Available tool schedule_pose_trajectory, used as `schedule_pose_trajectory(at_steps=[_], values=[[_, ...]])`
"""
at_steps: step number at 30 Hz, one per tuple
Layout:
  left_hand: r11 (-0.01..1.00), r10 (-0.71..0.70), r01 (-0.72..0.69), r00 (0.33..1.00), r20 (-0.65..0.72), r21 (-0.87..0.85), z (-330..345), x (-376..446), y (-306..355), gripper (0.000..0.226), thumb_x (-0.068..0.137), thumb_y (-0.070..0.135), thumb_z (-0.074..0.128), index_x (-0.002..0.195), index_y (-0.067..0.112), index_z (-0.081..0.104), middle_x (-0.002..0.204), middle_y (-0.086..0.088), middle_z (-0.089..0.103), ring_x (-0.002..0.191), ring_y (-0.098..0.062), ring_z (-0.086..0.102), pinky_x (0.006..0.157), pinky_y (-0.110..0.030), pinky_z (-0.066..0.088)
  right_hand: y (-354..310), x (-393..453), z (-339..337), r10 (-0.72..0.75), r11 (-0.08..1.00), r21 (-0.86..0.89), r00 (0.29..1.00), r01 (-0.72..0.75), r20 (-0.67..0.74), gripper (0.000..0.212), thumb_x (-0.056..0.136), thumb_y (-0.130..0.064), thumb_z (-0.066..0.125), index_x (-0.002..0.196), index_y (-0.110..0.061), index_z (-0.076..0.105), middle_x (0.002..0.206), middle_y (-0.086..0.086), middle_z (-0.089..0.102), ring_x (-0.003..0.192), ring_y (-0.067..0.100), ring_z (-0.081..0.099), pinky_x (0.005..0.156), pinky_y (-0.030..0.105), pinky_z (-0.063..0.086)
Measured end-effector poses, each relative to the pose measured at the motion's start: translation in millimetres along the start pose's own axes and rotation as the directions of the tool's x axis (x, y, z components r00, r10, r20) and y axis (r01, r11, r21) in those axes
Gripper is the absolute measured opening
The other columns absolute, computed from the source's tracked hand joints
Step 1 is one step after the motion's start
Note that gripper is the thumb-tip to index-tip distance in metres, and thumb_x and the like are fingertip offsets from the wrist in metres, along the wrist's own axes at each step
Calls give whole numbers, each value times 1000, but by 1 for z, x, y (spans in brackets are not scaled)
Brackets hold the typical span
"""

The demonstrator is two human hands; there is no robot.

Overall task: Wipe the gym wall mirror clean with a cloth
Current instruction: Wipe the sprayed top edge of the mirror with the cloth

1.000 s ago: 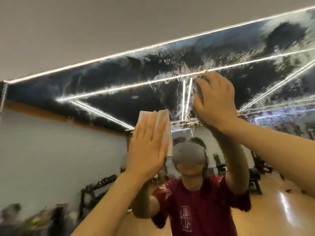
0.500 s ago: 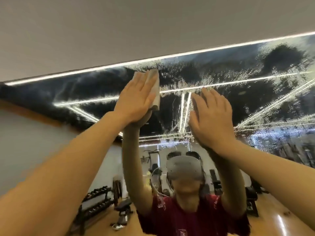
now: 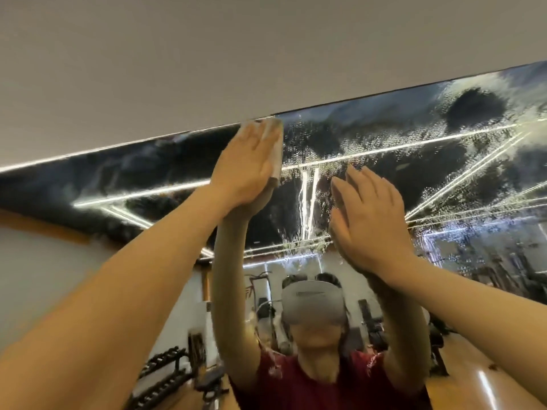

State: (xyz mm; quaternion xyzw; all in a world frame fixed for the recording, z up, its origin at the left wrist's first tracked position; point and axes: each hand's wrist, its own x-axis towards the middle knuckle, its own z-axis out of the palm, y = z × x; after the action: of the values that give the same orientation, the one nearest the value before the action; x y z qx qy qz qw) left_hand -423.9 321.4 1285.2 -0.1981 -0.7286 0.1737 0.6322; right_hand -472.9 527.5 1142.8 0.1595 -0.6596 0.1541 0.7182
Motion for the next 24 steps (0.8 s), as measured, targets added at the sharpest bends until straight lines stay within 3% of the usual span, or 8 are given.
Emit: schedule_pose_trajectory(at_steps=[3, 7, 9, 12, 15, 20, 22, 24], values=[[989, 141, -143, 989, 55, 39, -2, -31, -26, 62, 99, 39, 16, 158, 21, 13, 165, -2, 10, 152, -25, 4, 123, -42, 9, 0, 0, -1, 1, 1000, -4, 1000, -1, -7, 59, 93, -42, 30, 143, -15, 45, 152, 13, 39, 144, 32, 28, 118, 50, 17], [973, -228, 229, 973, -24, 10, -6, -4, -44, 57, 106, 35, 23, 158, 23, 6, 165, -7, 5, 152, -30, 4, 123, -47, 10, -1, 1, -2, -5, 1000, -3, 1000, 5, -15, 58, 93, -40, 31, 142, -14, 46, 151, 14, 41, 143, 33, 30, 117, 51, 19], [958, -283, 286, 957, -65, 34, -4, 17, -36, 57, 106, 39, 21, 158, 22, 5, 164, -11, 9, 150, -36, 9, 122, -51, 13, -1, 2, -2, -2, 1000, -5, 1000, 2, -13, 57, 93, -40, 31, 143, -15, 45, 152, 13, 40, 144, 32, 29, 117, 51, 20], [974, -213, 213, 977, -16, 82, 1, 22, -27, 57, 105, 46, 18, 157, 29, 4, 165, -8, 5, 151, -35, 4, 122, -50, 8, -1, 1, -1, -3, 1000, 4, 1000, 3, -12, 58, 93, -41, 30, 143, -15, 45, 152, 13, 39, 144, 32, 29, 118, 51, 19], [994, -8, 4, 999, 33, 113, 4, -12, -11, 59, 102, 51, 9, 158, 31, 2, 166, -3, -2, 151, -26, -9, 123, -43, -3, -1, 1, -1, -9, 1000, 3, 999, 9, -31, 59, 92, -40, 30, 141, -13, 47, 150, 15, 42, 142, 35, 33, 116, 54, 22], [942, 323, -329, 943, 83, 69, 12, -104, 22, 58, 104, 48, 11, 157, 23, 13, 164, -1, 10, 151, -22, -1, 121, -38, 1, -2, 1, 0, -13, 1000, 8, 999, 13, -44, 58, 92, -40, 31, 140, -11, 48, 149, 16, 43, 141, 36, 33, 115, 54, 22], [954, 291, -294, 955, 55, 50, 8, -96, 12, 57, 105, 47, 14, 157, 24, 13, 164, 0, 11, 150, -21, 5, 121, -37, 7, -1, 1, 0, -16, 1000, 5, 999, 16, -42, 59, 92, -40, 30, 140, -11, 48, 149, 17, 43, 142, 36, 33, 115, 54, 21], [993, 101, -99, 995, -22, 56, 6, -62, -2, 57, 105, 41, 23, 158, 21, 12, 164, -5, 17, 149, -27, 14, 120, -43, 18, -1, 1, 0, -19, 1000, 4, 999, 19, -38, 59, 92, -40, 30, 141, -11, 48, 150, 17, 42, 142, 36, 32, 115, 54, 21]])
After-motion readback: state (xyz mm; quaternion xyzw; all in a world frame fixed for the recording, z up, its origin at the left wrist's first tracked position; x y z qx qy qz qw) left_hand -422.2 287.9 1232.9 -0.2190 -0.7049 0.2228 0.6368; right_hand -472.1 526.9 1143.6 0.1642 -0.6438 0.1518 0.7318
